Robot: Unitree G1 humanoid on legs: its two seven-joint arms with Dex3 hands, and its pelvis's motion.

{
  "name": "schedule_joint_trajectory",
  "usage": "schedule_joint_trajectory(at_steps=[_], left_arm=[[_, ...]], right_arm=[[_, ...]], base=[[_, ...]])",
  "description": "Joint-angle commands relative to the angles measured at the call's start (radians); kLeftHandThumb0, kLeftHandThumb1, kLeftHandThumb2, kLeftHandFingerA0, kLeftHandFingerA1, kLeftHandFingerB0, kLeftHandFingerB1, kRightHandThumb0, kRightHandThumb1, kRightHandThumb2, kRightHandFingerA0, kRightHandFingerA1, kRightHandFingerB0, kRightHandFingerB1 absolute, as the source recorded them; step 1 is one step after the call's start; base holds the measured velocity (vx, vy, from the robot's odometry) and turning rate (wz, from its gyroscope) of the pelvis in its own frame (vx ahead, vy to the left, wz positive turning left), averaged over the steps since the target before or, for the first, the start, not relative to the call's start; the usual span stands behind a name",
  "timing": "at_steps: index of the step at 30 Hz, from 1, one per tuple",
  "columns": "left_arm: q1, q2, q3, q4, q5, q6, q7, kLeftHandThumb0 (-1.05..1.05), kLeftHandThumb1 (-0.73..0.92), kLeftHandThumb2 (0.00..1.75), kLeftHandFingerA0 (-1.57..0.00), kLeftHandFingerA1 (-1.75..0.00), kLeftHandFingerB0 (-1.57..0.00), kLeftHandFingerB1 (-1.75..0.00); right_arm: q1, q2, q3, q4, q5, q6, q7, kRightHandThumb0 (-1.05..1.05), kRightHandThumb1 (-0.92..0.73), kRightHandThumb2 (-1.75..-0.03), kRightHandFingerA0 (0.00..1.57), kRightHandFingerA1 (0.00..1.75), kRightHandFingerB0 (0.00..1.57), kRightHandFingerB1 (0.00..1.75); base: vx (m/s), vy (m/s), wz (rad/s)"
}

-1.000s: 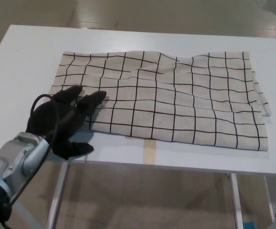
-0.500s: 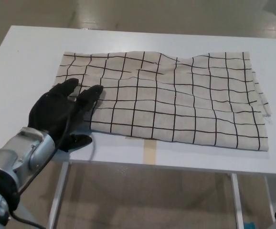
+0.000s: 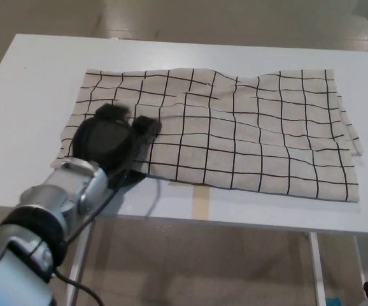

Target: Use the left hand to fold a white towel with checkered patterns in half.

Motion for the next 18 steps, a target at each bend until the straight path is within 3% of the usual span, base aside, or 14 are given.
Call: schedule_joint_trajectory(at_steps=[1, 3, 4, 7, 8, 10, 11, 18], left_arm=[[0.009, -0.069, -0.044, 0.050, 0.049, 0.182, 0.015, -0.29, 0.60, 0.55, -0.76, -1.75, -0.64, -1.75], [0.011, -0.077, -0.042, 0.054, 0.036, 0.196, 0.031, -0.29, 0.60, 0.55, -0.76, -1.75, -0.64, -1.75], [0.018, -0.071, -0.034, 0.050, 0.029, 0.183, 0.070, -0.23, 0.53, 0.55, -0.81, -1.75, -1.01, -0.61], [0.032, -0.056, -0.016, 0.043, 0.010, 0.162, 0.123, -0.23, 0.55, 0.55, -0.80, -1.75, -1.04, -0.76], [0.033, -0.051, -0.010, 0.044, 0.003, 0.161, 0.116, -0.23, 0.55, 0.55, -0.80, -1.75, -0.99, -0.98], [0.033, -0.051, -0.009, 0.044, 0.002, 0.161, 0.115, -0.23, 0.55, 0.55, -0.80, -1.75, -0.99, -0.98], [0.032, -0.033, 0.012, 0.046, -0.021, 0.146, 0.089, -0.18, 0.65, 0.56, -0.77, -1.75, -0.54, -1.74], [0.034, -0.001, 0.059, 0.052, -0.051, 0.119, 0.057, -0.20, 0.67, 0.54, -0.75, -1.75, -0.55, -1.75]], right_arm=[[0.016, -0.005, 0.010, -0.014, -0.017, -0.043, -0.004, -0.37, -0.61, -0.58, 0.38, 0.54, 0.51, 0.48], [0.017, -0.006, 0.011, -0.015, -0.020, -0.046, -0.007, -0.37, -0.61, -0.58, 0.38, 0.54, 0.51, 0.48], [0.010, -0.004, 0.009, -0.007, -0.014, -0.050, -0.005, -0.37, -0.61, -0.58, 0.41, 0.54, 0.52, 0.50], [-0.002, -0.001, 0.006, 0.009, -0.006, -0.054, -0.003, -0.37, -0.61, -0.58, 0.41, 0.55, 0.54, 0.51], [-0.005, 0.000, 0.006, 0.012, -0.006, -0.055, -0.005, -0.37, -0.61, -0.59, 0.41, 0.54, 0.57, 0.53], [-0.006, 0.001, 0.005, 0.014, -0.006, -0.056, -0.005, -0.37, -0.61, -0.59, 0.41, 0.54, 0.57, 0.53], [-0.012, 0.002, 0.004, 0.021, -0.005, -0.060, -0.006, -0.38, -0.62, -0.58, 0.45, 0.56, 0.60, 0.54], [-0.022, 0.001, 0.001, 0.037, -0.003, -0.070, -0.006, -0.38, -0.62, -0.58, 0.45, 0.56, 0.60, 0.54]], base=[[0.00, 0.000, 0.00], [0.00, 0.000, 0.00], [0.00, 0.000, 0.00], [0.00, 0.000, 0.00], [0.00, 0.000, 0.00], [0.00, 0.000, 0.00], [0.00, 0.000, 0.00], [0.00, 0.000, 0.00]])
